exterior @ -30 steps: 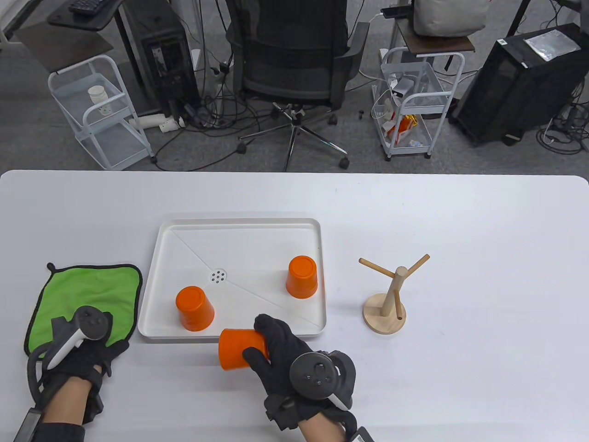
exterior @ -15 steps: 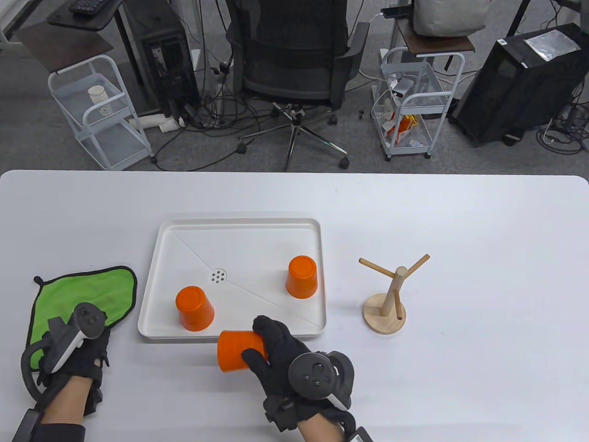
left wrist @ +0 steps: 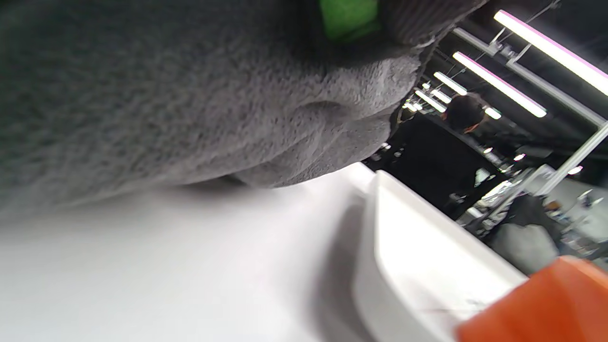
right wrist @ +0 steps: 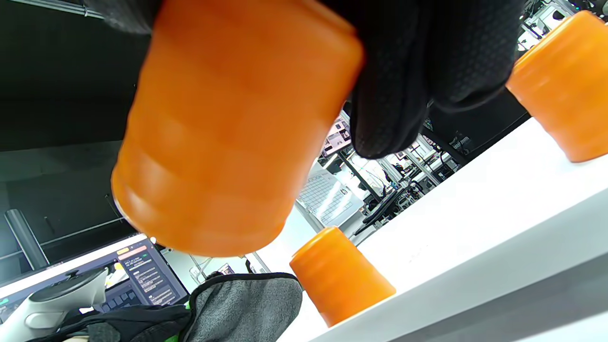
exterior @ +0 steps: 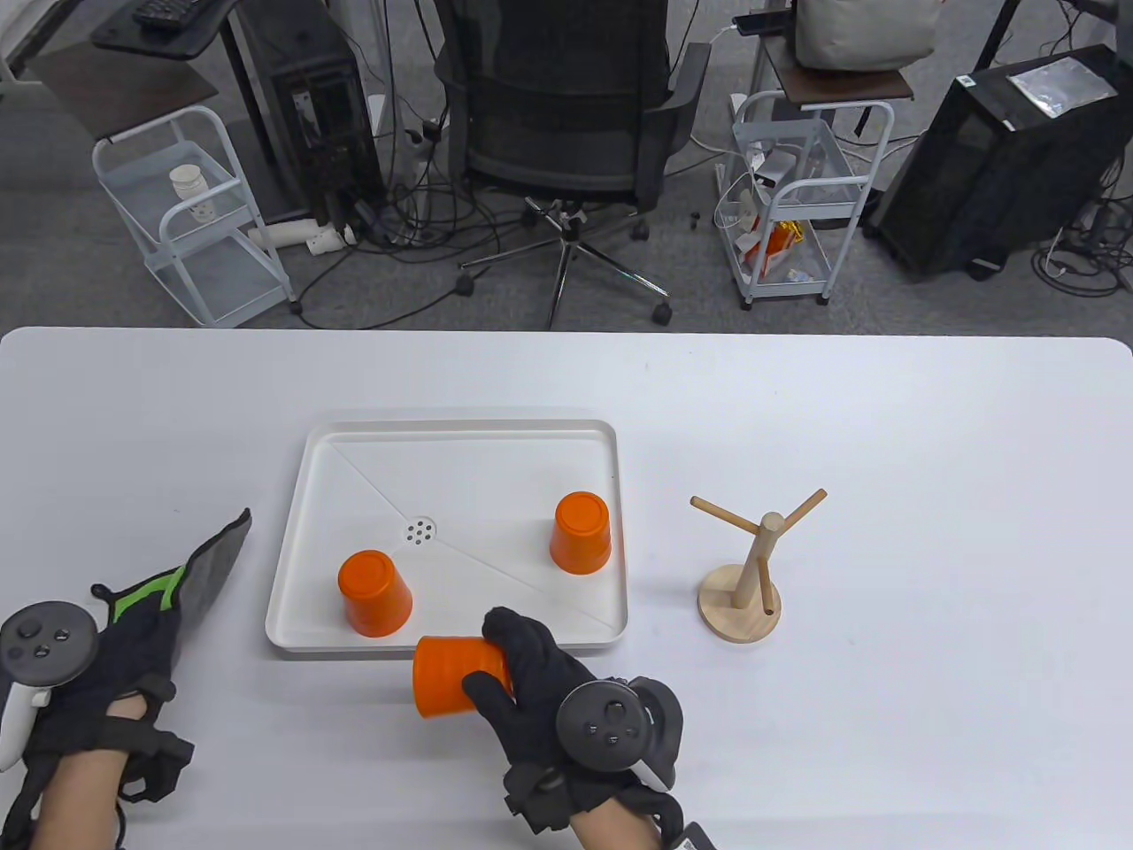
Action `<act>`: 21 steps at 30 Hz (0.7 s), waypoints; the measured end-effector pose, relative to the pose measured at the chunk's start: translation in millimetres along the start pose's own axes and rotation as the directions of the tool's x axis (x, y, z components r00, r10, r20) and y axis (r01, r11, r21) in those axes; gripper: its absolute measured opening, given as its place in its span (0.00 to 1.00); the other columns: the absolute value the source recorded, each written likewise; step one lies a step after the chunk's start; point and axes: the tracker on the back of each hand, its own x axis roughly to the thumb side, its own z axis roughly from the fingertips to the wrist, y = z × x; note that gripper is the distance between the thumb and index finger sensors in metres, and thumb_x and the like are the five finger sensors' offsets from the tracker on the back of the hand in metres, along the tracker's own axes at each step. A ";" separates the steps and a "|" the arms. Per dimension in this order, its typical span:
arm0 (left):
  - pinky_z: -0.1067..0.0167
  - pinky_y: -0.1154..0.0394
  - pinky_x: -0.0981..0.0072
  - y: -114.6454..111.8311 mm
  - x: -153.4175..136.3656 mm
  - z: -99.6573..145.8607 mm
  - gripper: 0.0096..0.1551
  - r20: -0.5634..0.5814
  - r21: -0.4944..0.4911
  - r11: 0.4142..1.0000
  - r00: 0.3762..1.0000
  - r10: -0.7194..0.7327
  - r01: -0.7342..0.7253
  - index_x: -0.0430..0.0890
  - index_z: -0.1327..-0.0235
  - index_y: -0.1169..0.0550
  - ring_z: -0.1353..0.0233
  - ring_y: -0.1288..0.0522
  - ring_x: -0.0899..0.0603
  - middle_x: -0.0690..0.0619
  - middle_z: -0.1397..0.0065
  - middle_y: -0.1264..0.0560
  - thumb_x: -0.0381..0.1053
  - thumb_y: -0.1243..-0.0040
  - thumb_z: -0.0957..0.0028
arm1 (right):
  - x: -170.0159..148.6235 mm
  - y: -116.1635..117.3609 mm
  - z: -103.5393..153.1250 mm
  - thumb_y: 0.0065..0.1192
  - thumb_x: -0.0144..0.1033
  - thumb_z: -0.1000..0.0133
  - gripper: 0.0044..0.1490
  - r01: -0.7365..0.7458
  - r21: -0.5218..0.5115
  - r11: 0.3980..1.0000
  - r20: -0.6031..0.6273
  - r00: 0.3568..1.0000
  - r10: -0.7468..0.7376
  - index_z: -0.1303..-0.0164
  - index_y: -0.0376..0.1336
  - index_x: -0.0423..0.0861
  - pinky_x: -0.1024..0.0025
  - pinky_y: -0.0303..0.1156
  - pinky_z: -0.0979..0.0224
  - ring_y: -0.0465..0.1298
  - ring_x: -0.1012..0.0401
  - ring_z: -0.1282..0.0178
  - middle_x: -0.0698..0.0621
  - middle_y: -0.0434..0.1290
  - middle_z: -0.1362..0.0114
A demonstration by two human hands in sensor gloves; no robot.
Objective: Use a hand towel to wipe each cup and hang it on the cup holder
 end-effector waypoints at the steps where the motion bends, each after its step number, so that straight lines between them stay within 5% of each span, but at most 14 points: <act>1: 0.33 0.28 0.40 1.7 0.9 3.6 0.30 0.018 -0.019 0.998 0.998 0.062 -0.061 0.43 0.41 0.21 0.46 0.12 0.40 0.46 0.40 0.14 0.59 0.46 0.50 | 0.5 -0.6 0.0 0.47 0.61 0.46 0.45 0.012 -0.006 1.000 -0.002 1.000 -0.012 0.26 0.49 0.44 0.46 0.75 0.35 0.83 0.46 0.45 0.38 0.69 0.28; 9: 0.35 0.27 0.40 1.1 18.5 30.6 0.30 0.134 -0.129 0.952 0.946 0.294 -0.277 0.41 0.43 0.22 0.48 0.11 0.39 0.44 0.42 0.14 0.59 0.48 0.49 | 4.8 -3.0 0.8 0.46 0.61 0.46 0.45 0.050 -0.027 0.998 0.007 0.999 -0.050 0.26 0.49 0.44 0.46 0.75 0.35 0.83 0.46 0.45 0.38 0.69 0.28; 21: 0.30 0.33 0.37 -30.3 66.6 62.0 0.31 0.240 -0.491 0.778 0.798 0.553 -0.391 0.47 0.32 0.30 0.36 0.16 0.37 0.44 0.31 0.22 0.60 0.54 0.45 | 10.6 7.5 1.7 0.46 0.61 0.46 0.45 0.130 0.030 0.991 0.008 0.991 -0.130 0.26 0.49 0.44 0.46 0.76 0.34 0.83 0.46 0.44 0.38 0.69 0.28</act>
